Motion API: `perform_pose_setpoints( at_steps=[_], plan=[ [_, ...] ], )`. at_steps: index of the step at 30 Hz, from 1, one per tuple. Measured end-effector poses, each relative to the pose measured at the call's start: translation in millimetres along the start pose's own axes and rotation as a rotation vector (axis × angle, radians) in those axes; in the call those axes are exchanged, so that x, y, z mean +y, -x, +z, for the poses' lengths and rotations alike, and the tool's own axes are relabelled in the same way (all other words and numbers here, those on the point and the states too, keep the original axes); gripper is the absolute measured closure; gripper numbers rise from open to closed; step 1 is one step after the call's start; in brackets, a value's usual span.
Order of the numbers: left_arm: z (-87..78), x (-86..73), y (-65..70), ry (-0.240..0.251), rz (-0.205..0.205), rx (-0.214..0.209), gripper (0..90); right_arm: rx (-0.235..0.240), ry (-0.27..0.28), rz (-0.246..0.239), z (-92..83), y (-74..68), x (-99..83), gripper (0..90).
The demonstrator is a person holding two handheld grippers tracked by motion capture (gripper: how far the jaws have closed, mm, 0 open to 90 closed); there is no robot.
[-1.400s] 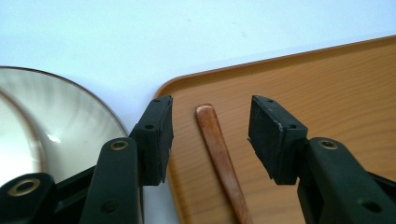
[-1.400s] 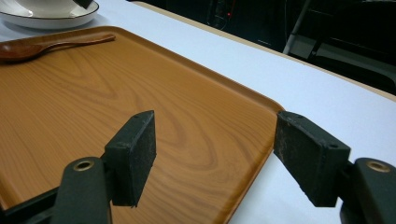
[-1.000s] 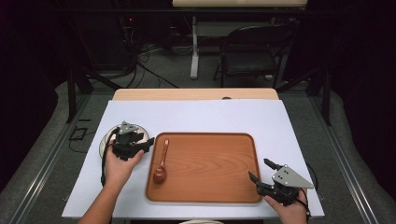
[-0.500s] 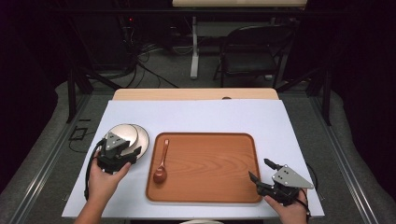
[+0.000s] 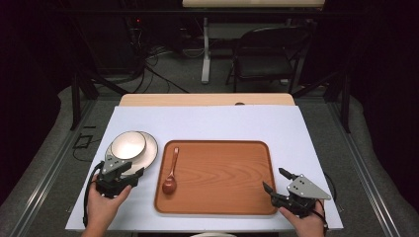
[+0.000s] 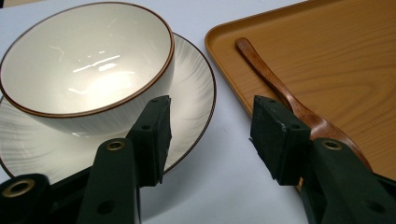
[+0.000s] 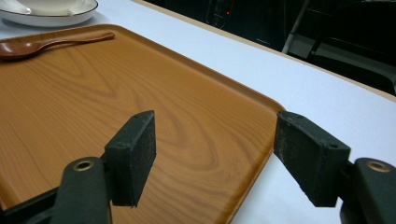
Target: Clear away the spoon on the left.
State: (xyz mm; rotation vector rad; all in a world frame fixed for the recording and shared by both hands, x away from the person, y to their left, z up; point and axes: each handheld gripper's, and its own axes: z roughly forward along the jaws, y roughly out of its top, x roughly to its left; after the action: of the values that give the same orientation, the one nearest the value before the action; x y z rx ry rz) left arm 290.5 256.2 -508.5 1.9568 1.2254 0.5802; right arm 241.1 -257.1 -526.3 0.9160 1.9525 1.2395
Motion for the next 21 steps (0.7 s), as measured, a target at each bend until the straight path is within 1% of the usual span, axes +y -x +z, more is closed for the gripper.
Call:
perform_pose_setpoints(
  at_steps=[2,5,11,16,18,21],
  plan=[
    [1.4,-4.0,-0.1,0.021,-0.009,-0.013,45.4,0.0,0.0,0.0,0.1,-0.1,0.0,29.5],
    [3.4,-7.7,0.2,0.032,-0.011,-0.008,43.5,0.001,-0.002,0.0,0.3,-0.2,-0.2,29.5],
    [7.0,-12.9,1.0,0.04,-0.005,-0.003,41.9,0.002,-0.003,-0.003,0.3,-0.1,-0.2,29.5],
    [10.0,-15.9,-0.5,0.038,-0.012,-0.02,41.6,0.009,-0.006,-0.004,1.0,-0.8,-0.2,29.5],
    [11.4,-17.6,-3.1,0.047,-0.029,-0.022,41.7,0.01,-0.008,-0.007,1.1,-0.9,-0.2,29.5],
    [12.1,-18.8,-5.3,0.042,-0.041,-0.02,41.8,0.008,-0.008,-0.012,1.3,-1.5,-0.2,29.5]
  ],
)
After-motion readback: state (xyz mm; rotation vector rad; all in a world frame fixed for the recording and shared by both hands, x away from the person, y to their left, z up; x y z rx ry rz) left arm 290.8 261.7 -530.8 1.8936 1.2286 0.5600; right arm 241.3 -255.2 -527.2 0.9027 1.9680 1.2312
